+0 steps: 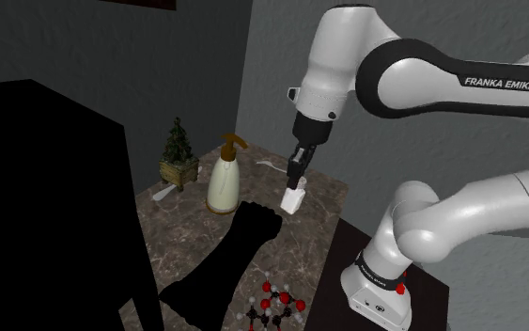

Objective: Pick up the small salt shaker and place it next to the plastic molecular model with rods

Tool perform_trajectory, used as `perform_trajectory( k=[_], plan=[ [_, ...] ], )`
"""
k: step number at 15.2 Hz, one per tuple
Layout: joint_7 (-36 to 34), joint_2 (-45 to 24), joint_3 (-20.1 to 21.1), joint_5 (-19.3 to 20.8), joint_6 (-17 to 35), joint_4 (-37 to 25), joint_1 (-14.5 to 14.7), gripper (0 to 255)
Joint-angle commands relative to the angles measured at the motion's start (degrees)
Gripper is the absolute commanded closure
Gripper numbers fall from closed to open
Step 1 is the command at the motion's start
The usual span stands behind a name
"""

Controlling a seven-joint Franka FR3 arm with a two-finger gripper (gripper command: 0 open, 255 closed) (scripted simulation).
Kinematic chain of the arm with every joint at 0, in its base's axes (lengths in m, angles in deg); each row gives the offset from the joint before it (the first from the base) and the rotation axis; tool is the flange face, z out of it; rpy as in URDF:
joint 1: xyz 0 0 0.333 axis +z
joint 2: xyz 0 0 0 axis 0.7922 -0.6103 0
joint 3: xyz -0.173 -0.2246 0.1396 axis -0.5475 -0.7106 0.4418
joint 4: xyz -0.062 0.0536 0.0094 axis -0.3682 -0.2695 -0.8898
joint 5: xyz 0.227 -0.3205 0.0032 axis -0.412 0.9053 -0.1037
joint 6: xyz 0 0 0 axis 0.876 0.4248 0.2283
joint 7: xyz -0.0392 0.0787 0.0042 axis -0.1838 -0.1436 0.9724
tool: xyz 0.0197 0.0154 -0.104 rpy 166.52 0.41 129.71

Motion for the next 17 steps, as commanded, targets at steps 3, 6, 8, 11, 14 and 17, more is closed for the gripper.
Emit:
perform_trajectory(
  k=[3,6,8,11,14,17],
  plan=[
    [-3.72,7.39,2.3,-3.16,-3.75,3.27,3.15,255],
    [-6.88,12.34,4.28,-5.74,-6.66,4.95,5.68,255],
    [-9.18,15.38,5.73,-7.58,-8.65,5.7,7.43,255],
    [-12.77,19.34,8.03,-10.43,-11.5,6.29,9.98,255],
    [-12.64,20.02,8.83,-11.24,-9.69,8.79,10.42,255],
    [-12.52,20.6,9.7,-12.11,-7.85,11.22,10.86,255]
  ],
)
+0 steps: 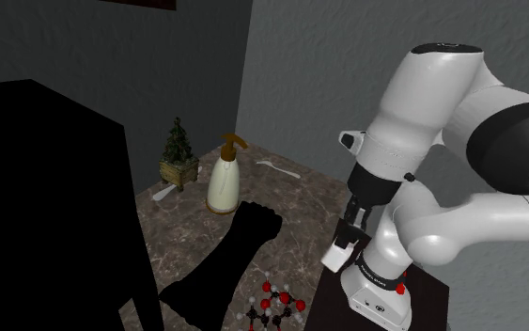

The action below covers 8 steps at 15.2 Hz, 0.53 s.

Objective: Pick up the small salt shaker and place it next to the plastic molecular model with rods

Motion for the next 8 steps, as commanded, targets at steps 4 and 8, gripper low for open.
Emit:
perform_trajectory(
  k=[4,8],
  plan=[
    [0.1,0.81,1.75,-1.74,3.27,4.08,0.84,255],
    [0.25,1.16,3.17,-3.17,5.9,7.11,1.51,255]
  ],
)
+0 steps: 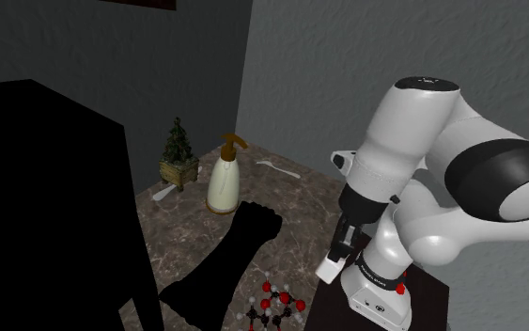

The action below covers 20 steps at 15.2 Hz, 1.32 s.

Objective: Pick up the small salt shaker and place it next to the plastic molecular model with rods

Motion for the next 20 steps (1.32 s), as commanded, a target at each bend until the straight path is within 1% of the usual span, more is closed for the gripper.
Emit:
perform_trajectory(
  k=[1,15,20],
  plan=[
    [0.09,0.24,0.79,-0.83,1.49,1.75,0.42,255],
    [0.66,-1.67,7.28,-7.45,12.55,11.28,3.12,255],
    [0.66,-1.67,7.28,-7.45,12.55,11.28,3.12,255]
  ],
)
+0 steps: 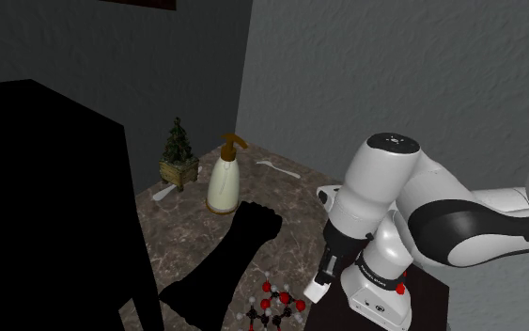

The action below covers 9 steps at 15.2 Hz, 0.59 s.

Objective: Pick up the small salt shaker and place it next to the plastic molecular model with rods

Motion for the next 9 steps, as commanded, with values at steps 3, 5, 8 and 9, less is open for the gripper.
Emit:
perform_trajectory(
  k=[3,5,8,9],
  plan=[
    [0.0,0.0,0.01,-0.02,0.02,0.02,0.01,255],
    [0.0,0.0,0.01,-0.02,0.02,0.02,0.01,0],
    [0.0,0.0,0.01,-0.02,0.02,0.02,0.01,0],
    [0.0,0.0,0.01,-0.02,0.02,0.02,0.01,0]
  ],
)
